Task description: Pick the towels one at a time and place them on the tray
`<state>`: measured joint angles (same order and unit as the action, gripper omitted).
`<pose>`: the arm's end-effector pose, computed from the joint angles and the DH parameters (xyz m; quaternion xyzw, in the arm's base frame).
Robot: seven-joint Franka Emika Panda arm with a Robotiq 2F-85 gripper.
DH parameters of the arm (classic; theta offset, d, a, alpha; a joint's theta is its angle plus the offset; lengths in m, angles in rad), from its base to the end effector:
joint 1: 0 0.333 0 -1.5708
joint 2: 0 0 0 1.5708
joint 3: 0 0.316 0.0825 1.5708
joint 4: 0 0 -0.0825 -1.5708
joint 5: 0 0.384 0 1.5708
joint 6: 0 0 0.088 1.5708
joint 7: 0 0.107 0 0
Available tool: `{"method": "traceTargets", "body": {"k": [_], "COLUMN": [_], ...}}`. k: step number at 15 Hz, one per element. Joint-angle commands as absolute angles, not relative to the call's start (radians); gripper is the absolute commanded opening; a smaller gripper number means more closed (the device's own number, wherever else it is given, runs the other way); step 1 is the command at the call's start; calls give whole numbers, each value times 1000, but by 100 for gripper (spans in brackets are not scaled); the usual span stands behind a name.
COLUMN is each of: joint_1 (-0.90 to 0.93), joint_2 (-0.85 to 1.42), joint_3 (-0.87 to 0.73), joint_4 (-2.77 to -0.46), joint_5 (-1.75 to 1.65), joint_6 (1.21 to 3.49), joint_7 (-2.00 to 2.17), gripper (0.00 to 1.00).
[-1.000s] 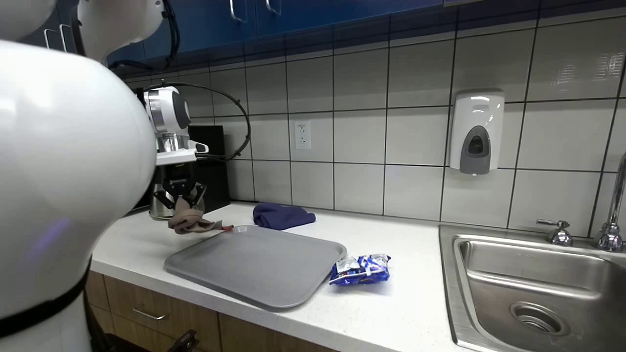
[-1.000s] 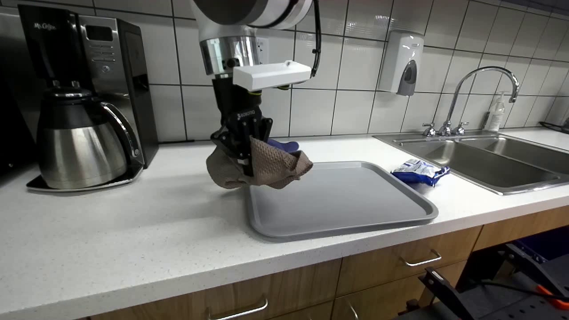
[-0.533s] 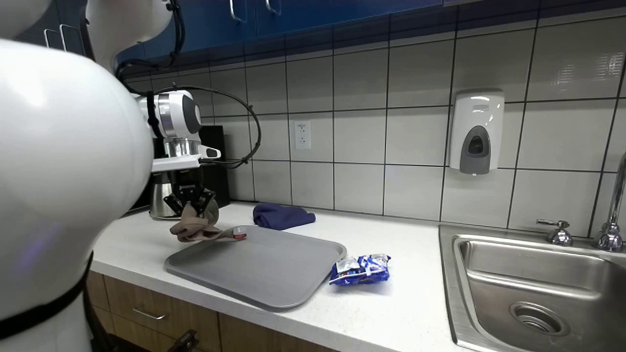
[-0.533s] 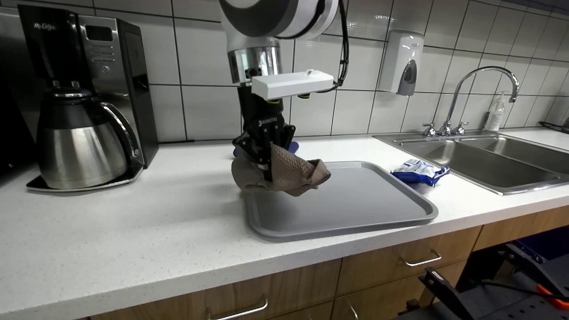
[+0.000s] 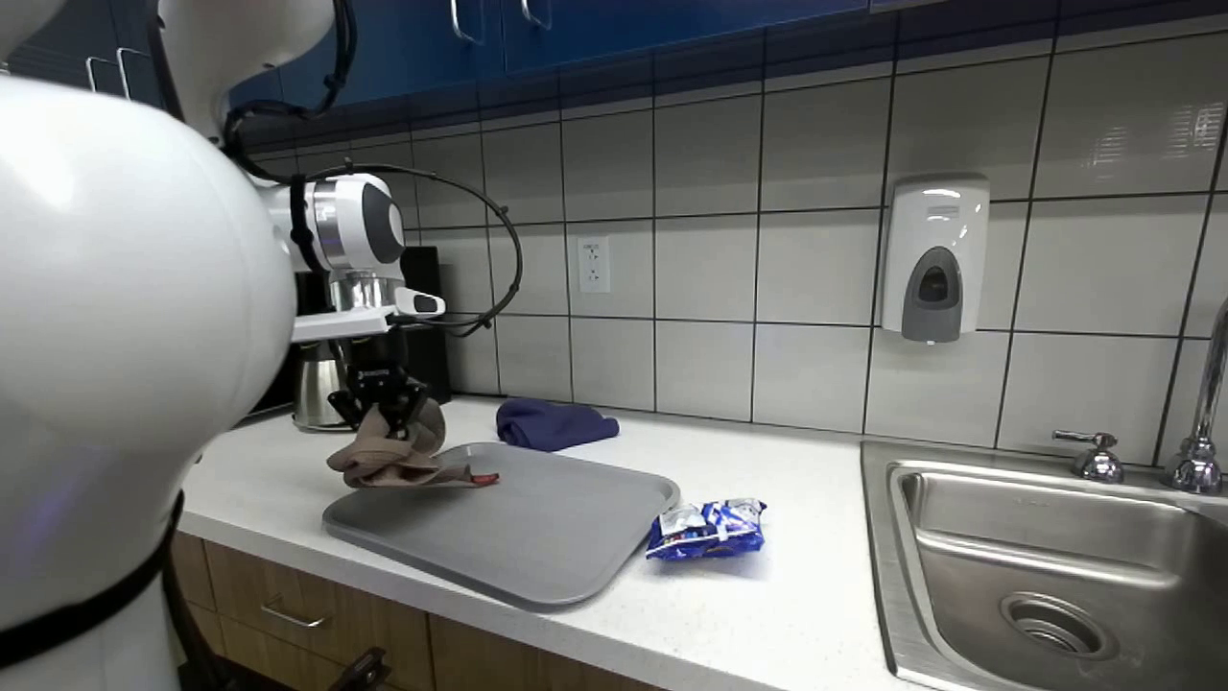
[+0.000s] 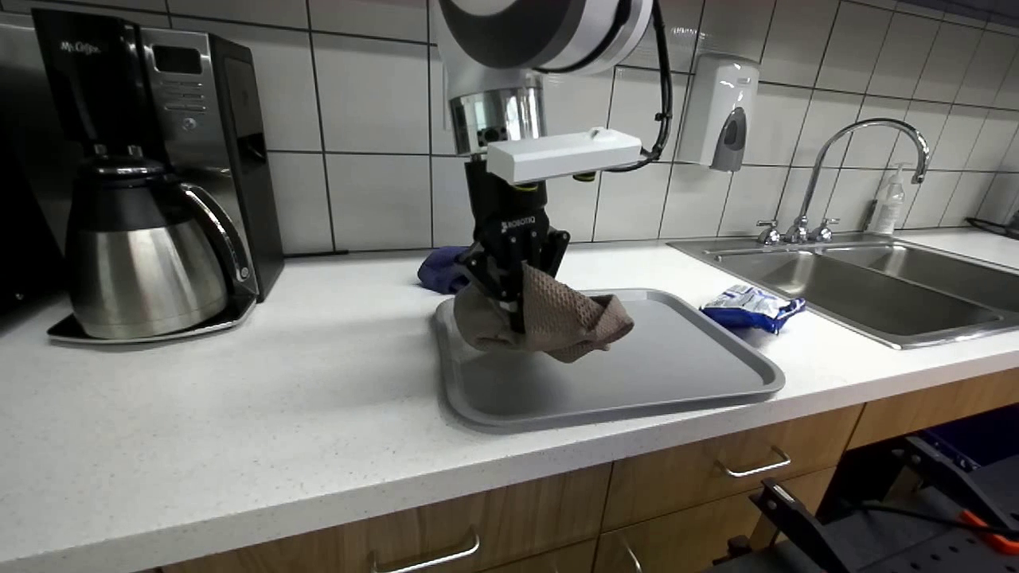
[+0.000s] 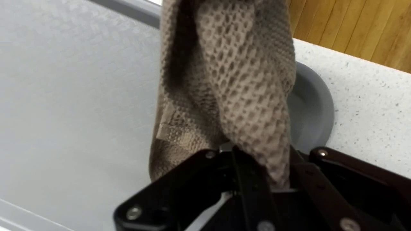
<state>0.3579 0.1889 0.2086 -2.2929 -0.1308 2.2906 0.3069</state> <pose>0.4291 0.2709 0.2554 0.9798 0.1758 -0.0730 0.0621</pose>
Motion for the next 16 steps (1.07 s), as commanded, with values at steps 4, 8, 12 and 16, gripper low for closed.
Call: {"method": "traceTargets", "body": {"k": [4,8,12,16], "joint_1": [313,298,297,306], "joint_2": [98,127,173,231], "joint_3": [205,186,169,140], "joint_4": [-2404,-2398,-2371,-2339], "joint_5": [-119,-137,-168,-231], "joint_6": [2310,2315,2334,2375], "joint_7": [364,393,434,513], "gripper": [3,3,3,3]}}
